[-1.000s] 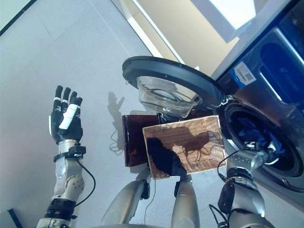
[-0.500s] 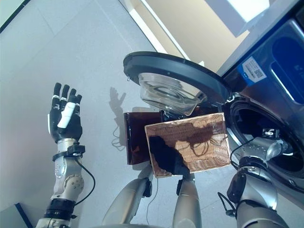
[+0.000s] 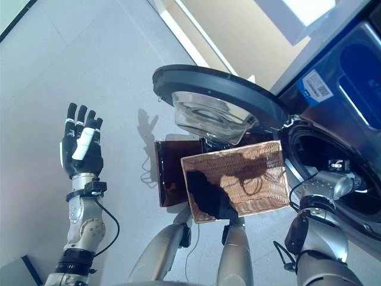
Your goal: Pick up the clothes and place them into the washing machine
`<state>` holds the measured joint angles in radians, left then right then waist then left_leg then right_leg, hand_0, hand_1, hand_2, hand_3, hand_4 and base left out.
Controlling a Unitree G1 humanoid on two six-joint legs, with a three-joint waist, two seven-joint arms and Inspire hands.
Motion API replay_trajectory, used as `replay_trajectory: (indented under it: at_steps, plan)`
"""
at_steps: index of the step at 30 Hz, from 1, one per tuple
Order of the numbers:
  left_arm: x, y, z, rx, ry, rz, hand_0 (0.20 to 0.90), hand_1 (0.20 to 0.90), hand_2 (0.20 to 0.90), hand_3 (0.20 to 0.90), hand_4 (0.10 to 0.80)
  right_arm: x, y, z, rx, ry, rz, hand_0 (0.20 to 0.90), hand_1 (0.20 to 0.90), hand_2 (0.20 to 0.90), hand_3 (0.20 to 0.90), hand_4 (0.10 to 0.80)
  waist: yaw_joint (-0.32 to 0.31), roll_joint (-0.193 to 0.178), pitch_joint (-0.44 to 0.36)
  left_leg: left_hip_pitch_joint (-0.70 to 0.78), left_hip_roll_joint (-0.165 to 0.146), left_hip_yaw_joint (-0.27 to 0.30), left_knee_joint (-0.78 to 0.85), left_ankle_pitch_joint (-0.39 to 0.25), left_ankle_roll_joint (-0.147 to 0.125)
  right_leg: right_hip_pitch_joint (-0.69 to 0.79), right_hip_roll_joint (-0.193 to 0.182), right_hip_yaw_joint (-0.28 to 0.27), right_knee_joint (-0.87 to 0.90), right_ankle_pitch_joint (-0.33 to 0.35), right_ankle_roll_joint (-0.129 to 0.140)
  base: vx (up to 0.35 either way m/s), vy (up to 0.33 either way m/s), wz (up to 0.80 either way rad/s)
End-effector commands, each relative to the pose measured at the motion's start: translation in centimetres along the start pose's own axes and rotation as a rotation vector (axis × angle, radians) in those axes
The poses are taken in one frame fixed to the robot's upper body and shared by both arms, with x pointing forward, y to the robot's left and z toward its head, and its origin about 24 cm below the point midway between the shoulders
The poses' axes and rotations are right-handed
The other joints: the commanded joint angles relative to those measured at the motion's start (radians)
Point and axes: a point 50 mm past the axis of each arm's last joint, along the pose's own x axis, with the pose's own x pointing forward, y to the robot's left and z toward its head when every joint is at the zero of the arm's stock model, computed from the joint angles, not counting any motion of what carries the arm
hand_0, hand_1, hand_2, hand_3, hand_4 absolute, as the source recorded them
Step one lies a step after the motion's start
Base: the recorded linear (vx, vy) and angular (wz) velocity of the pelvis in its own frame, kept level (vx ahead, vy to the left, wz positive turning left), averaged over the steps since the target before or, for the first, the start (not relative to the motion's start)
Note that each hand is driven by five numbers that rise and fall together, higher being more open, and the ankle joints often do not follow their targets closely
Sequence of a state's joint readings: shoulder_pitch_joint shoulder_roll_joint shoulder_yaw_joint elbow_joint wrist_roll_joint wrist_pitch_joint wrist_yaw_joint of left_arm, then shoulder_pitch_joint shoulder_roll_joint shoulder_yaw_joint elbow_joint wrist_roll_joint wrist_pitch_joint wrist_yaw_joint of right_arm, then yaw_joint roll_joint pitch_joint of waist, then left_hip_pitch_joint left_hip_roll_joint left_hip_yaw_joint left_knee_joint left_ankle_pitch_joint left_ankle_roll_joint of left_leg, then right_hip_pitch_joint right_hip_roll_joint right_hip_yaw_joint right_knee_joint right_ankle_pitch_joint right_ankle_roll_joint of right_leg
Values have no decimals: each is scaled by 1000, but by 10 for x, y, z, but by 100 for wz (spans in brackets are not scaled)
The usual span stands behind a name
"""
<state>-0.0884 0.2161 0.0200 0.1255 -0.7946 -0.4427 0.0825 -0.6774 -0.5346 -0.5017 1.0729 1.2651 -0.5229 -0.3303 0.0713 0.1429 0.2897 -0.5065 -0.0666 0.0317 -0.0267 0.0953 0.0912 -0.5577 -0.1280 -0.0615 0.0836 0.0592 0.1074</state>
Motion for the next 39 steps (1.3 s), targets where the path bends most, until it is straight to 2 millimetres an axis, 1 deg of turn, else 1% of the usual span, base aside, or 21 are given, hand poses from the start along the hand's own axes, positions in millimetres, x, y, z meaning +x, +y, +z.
replay_trajectory:
  at_steps: [1,3,4,6,7,8,9,10,11,13,16,17,23,25,26,27,30,32,34,36,39]
  plan:
    - [1,-4,44,15,-229,-70,900,900,900,900,800,-1,51,41,-97,-215,309,900,900,900,900,800,8,-16,-142,14,-34,3,-29,-54,-78,-45,22,10,-29,36,-18,0,0,0]
    - [1,-2,43,16,-223,-66,900,900,900,900,800,-2,46,35,-90,-193,302,900,900,900,900,800,8,-18,-142,18,-33,5,-23,-56,-78,-40,22,11,-29,36,-18,-7,0,-2]
    - [1,-1,41,16,-213,-61,900,900,900,900,800,-3,42,27,-117,-165,304,900,900,900,900,800,8,-20,-143,21,-33,8,-18,-58,-77,-37,23,12,-26,36,-19,-11,1,-4]
    - [1,1,40,23,-209,-56,900,900,900,900,800,-5,38,21,-145,-141,314,900,900,900,900,800,6,-23,-142,24,-30,10,-14,-60,-77,-33,23,13,-26,36,-20,-21,-8,-4]
    - [1,2,39,38,-198,-61,900,900,900,900,800,-3,26,13,-244,-91,312,900,900,900,900,800,5,-30,-142,29,-29,13,-8,-63,-76,-26,23,13,-25,36,-20,-37,-17,-4]
    - [1,3,38,47,-193,-64,900,900,900,900,800,-1,21,9,-314,-64,320,900,900,900,900,800,5,-35,-141,31,-28,15,-5,-65,-76,-21,24,13,-27,37,-20,-29,-13,-4]
    - [1,3,38,47,-193,-63,900,900,900,900,800,-1,21,9,-316,-63,321,900,900,900,900,800,5,-35,-141,32,-28,16,-4,-65,-76,-19,24,14,-28,37,-20,0,0,0]
    - [1,5,38,58,-187,-66,900,900,900,900,800,-3,17,1,-405,-29,350,900,900,900,900,800,3,-40,-137,39,-27,21,3,-69,-75,-11,24,12,-28,39,-20,0,0,0]
    - [1,5,37,60,-184,-66,900,900,900,900,800,-4,16,-3,-418,-13,363,900,900,900,900,800,1,-43,-136,38,-26,22,6,-70,-75,-10,25,13,-29,40,-21,-32,-27,-3]
    - [0,9,34,66,-163,-60,900,900,900,900,800,-4,0,-10,-470,39,352,900,900,900,900,800,-3,-52,-138,44,-24,24,13,-74,-74,1,25,11,-32,41,-22,-16,-9,-1]
    - [-3,18,26,69,-124,-19,900,900,900,900,800,-12,-12,-25,-605,83,401,900,900,900,900,800,-11,-64,-141,57,-21,28,27,-81,-74,22,27,14,-34,42,-24,-11,-5,-1]
    - [-3,18,26,70,-124,-18,900,900,900,900,800,-13,-13,-25,-606,83,400,900,900,900,900,800,-11,-64,-140,58,-21,28,27,-81,-74,24,27,14,-35,42,-24,0,0,0]
    - [-11,30,6,166,-2,21,900,900,900,900,800,-39,-24,-59,-874,154,563,900,900,900,900,800,-25,-87,-140,95,-13,31,41,-87,-71,75,34,13,-40,42,-27,-8,-16,-2]
    - [-15,33,-4,193,55,30,900,900,900,900,800,-54,-29,-74,-934,188,634,900,900,900,900,800,-30,-94,-138,118,-8,28,36,-86,-72,98,36,12,-41,43,-27,8,-21,1]
    - [-18,36,-13,221,102,41,900,900,900,900,800,-68,-35,-85,-1005,210,707,900,900,900,900,800,-35,-102,-140,134,-5,25,34,-86,-73,117,40,11,-44,39,-29,16,-34,3]
    - [-18,36,-13,222,102,42,900,900,900,900,800,-69,-35,-86,-1006,210,707,900,900,900,900,800,-36,-102,-140,136,-5,24,34,-86,-73,119,39,11,-44,39,-29,25,-34,2]
    - [-20,39,-24,320,164,35,900,900,900,900,800,-89,-40,-99,-1088,220,814,900,900,900,900,800,-43,-113,-141,159,0,18,31,-87,-73,145,44,5,-49,35,-31,8,-12,1]
    - [-18,42,-27,470,180,9,900,900,900,900,800,-103,-44,-106,-1160,222,914,900,900,900,900,800,-45,-119,-143,172,2,15,28,-87,-74,160,47,2,-54,30,-32,13,-16,1]
    - [-18,46,-30,542,191,11,900,900,900,900,800,-111,-54,-110,-1155,265,933,900,900,900,900,800,-47,-125,-148,180,4,13,26,-88,-75,171,49,-1,-57,27,-31,22,-28,3]
    - [-15,48,-26,652,179,-9,900,900,900,900,800,-118,-61,-112,-1166,299,984,900,900,900,900,800,-47,-131,-149,185,6,11,27,-89,-76,178,51,-1,-60,24,-32,4,-11,2]
    - [-14,54,-23,842,187,-64,900,900,900,900,800,-123,-65,-110,-1187,319,1042,900,900,900,900,800,-48,-136,-152,190,8,10,23,-88,-78,187,53,-4,-68,23,-31,0,0,0]
